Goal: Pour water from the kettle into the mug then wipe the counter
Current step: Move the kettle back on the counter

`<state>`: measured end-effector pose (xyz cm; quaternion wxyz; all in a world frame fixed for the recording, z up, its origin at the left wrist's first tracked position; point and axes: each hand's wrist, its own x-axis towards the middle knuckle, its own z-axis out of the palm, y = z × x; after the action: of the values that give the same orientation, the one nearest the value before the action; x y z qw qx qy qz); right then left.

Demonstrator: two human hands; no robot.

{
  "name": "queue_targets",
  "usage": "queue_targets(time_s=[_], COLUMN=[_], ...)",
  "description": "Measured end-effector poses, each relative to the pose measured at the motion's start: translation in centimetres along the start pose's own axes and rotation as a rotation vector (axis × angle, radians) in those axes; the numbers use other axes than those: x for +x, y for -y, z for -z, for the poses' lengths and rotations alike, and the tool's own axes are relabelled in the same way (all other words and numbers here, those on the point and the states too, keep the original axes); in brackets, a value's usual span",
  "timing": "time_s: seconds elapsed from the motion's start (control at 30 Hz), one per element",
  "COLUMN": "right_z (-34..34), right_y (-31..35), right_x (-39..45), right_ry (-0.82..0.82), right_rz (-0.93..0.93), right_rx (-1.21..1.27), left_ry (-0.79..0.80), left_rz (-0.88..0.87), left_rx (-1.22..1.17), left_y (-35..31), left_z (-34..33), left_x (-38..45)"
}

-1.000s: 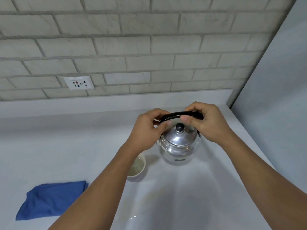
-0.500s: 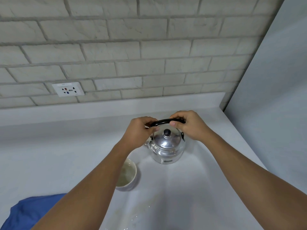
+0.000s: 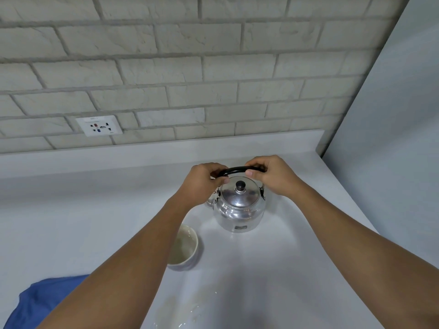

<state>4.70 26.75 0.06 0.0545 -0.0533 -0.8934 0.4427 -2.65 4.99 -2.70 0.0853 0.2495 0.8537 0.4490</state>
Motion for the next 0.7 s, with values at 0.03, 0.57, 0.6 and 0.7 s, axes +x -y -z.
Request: queue_targets(time_s=[0.03, 0.57, 0.6, 0.7], right_z=[0.0, -9.6, -10.9, -16.0], right_y=[0.2, 12.6, 13.8, 17.0], right_x=[0.0, -5.1, -5.9, -8.7], right_ry=[0.005, -0.057, -0.061, -0.026], right_rz=[-0.012, 0.283, 0.302, 0.371], right_rx=[-0.006, -0.066, -0.024, 0.11], left_ry=[0.015, -0.101, -0.111, -0.154], left_rz=[0.003, -0.035, -0.024, 0.035], left_rx=[-0.004, 0.012, 0.021, 0.036], left_y=[-0.1, 3.9, 4.5, 7.2], left_z=[0.2, 12.2, 12.9, 15.4], left_x=[-0.1, -14.3, -15.6, -20.1])
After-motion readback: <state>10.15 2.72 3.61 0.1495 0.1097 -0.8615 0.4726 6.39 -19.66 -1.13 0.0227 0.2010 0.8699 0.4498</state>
